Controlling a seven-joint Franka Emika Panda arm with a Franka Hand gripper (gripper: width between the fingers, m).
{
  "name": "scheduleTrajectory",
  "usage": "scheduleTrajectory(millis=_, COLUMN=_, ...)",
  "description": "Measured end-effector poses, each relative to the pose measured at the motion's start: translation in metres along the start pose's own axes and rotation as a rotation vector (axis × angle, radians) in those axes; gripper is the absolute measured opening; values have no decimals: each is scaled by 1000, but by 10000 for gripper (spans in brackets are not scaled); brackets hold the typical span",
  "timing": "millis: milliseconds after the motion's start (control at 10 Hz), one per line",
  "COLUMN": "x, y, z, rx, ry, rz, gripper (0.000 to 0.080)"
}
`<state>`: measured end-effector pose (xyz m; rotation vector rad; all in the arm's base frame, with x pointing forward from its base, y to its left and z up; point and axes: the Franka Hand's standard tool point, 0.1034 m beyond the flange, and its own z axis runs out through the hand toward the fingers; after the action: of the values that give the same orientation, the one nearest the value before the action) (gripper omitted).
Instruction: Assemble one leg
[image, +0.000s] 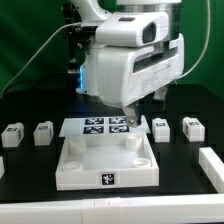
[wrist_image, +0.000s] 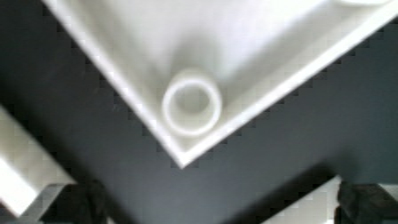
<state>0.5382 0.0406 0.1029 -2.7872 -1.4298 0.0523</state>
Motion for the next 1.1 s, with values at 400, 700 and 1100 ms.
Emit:
scheduleTrajectory(millis=400, x=-49, y=4, z=24, rx=-15, ry=14, rz=-535, gripper=650)
scheduleTrajectory(millis=700, x=-56, y=8, z=24, rx=-16, ry=5, rz=-702, gripper=650)
scheduleTrajectory(millis=1100, x=-68, y=4, z=34, rx=-18, ry=8, rz=-703, gripper=650)
